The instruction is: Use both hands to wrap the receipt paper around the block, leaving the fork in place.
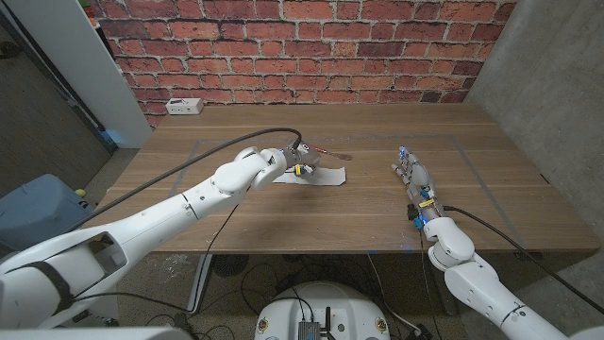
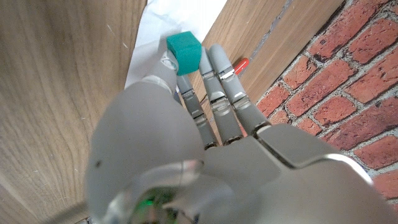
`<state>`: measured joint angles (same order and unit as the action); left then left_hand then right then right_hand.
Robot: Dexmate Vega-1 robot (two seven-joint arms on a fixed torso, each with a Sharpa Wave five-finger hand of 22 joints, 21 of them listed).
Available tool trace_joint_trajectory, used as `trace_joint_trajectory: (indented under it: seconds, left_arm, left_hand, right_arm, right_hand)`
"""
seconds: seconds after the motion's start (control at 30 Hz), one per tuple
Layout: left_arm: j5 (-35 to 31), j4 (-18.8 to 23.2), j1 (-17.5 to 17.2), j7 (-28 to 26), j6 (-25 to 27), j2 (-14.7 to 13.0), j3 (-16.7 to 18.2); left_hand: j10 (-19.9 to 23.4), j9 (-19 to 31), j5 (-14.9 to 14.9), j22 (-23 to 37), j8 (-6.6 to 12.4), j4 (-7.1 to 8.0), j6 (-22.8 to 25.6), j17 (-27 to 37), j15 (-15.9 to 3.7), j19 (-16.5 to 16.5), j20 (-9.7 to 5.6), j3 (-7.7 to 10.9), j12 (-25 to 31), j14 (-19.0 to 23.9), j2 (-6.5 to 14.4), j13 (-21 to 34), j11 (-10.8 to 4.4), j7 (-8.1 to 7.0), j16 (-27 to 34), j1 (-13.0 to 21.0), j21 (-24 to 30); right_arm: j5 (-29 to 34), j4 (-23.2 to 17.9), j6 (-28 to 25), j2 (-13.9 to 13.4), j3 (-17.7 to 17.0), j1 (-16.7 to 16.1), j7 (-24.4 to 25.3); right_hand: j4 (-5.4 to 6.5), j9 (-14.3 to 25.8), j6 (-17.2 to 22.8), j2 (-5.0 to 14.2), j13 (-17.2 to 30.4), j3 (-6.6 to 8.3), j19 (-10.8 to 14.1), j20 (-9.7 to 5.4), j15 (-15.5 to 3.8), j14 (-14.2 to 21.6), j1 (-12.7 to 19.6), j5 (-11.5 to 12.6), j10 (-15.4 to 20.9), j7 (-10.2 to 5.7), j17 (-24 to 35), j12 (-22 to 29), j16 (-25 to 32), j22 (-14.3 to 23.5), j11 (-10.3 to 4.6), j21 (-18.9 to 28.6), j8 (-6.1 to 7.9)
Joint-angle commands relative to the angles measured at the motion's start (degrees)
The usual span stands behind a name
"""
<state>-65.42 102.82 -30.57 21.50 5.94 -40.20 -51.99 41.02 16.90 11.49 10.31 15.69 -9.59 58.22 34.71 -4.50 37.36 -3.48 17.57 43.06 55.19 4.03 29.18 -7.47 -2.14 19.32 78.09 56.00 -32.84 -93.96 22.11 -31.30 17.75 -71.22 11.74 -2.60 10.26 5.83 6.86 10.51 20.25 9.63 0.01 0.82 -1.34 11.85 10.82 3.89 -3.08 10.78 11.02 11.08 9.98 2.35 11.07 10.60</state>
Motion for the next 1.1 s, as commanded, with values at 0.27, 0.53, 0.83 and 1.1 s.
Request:
trace_joint_trajectory:
  seconds: [0.27,0.53,0.83,1.1]
  left_arm:
    - [-0.35,-2.44,0.14,-2.93,-2.20,0.82,0.52]
    - [-0.05,-2.41,1.43,1.63,-2.75,1.09,-0.29]
    - [-0.93,-2.31,2.20,5.00,-2.24,1.32,-0.82]
    - [-1.82,-2.72,2.58,5.31,-2.33,1.42,-1.17]
  left_hand:
    - [-0.78,0.97,0.38,0.11,-0.44,0.12,-1.45,0.58,-9.04,0.34,-2.54,0.77,-0.49,2.74,0.99,0.19,-0.14,-0.32,-1.13,2.67,1.09]
    - [-4.88,0.46,0.05,-0.43,-4.14,1.65,-8.88,-0.24,-8.87,-1.00,-1.46,-0.99,-3.24,-0.96,1.45,-1.82,-0.09,-1.72,-4.15,-0.40,0.86]
    - [-8.70,-0.46,-0.32,-0.49,-5.00,2.73,-13.43,-5.94,-8.19,-2.75,-0.25,-1.62,-6.83,-5.34,-0.19,-4.34,-0.77,-3.25,-8.89,-5.91,-0.69]
    - [-10.58,-1.24,-0.61,-0.42,-5.15,2.93,-16.38,-9.31,-7.84,-5.86,2.10,-1.61,-9.18,-9.29,-1.00,-5.78,-0.93,-4.44,-9.36,-8.60,-2.30]
  right_arm:
    - [0.55,-0.99,-0.09,-0.16,-0.30,-0.66,1.07]
    - [0.64,-1.10,-0.37,-0.22,-0.42,-0.57,1.29]
    - [0.50,-0.34,-0.46,-0.02,-0.24,0.41,0.77]
    - [0.67,-0.43,-0.73,-0.09,-0.27,0.62,1.04]
  right_hand:
    - [-0.15,0.11,0.41,-0.04,0.35,-0.12,0.10,0.41,0.39,0.12,-0.55,0.18,0.29,-0.36,0.21,0.23,0.22,0.09,0.25,0.32,0.12]
    - [-0.12,0.11,0.40,-0.03,0.35,-0.10,0.07,0.42,0.36,0.18,-0.62,0.20,0.28,-0.40,0.21,0.22,0.24,0.09,0.32,0.31,0.12]
    - [-0.13,0.11,0.40,-0.06,0.35,-0.07,0.06,0.41,0.44,0.24,-0.68,0.22,0.29,-0.43,0.19,0.22,0.23,0.09,0.23,0.31,0.12]
    - [-0.14,0.11,0.40,-0.08,0.35,-0.04,0.06,0.46,0.46,0.29,-0.72,0.24,0.31,-0.36,0.18,0.22,0.23,0.09,0.22,0.31,0.12]
